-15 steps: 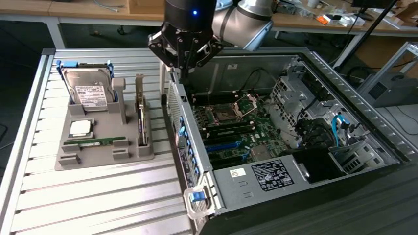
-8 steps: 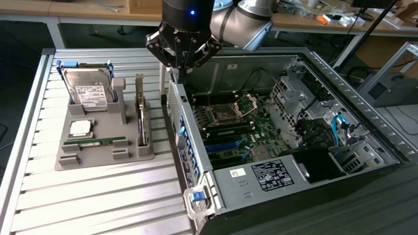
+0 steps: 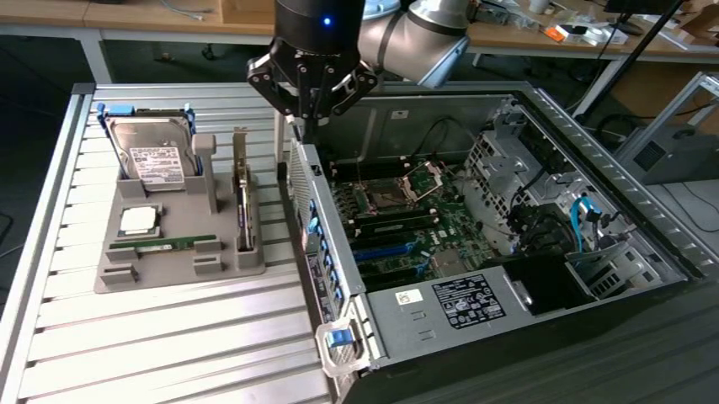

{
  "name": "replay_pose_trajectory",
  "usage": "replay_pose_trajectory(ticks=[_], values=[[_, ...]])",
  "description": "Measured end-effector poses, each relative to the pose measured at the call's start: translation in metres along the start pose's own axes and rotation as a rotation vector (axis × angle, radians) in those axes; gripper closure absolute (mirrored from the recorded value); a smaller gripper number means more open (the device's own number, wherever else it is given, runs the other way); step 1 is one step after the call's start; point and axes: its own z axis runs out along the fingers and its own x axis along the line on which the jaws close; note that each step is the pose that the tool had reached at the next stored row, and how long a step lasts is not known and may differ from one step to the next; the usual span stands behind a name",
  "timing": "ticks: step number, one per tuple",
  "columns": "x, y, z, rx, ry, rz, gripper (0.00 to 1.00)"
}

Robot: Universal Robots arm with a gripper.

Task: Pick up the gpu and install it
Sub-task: 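Reach for the gpu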

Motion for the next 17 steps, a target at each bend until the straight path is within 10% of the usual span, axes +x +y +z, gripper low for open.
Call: replay_pose_trajectory(ticks=[17], values=[[0.0096,-0.0007,-0.0002,0.0000,-0.0001,0.000,0.89]])
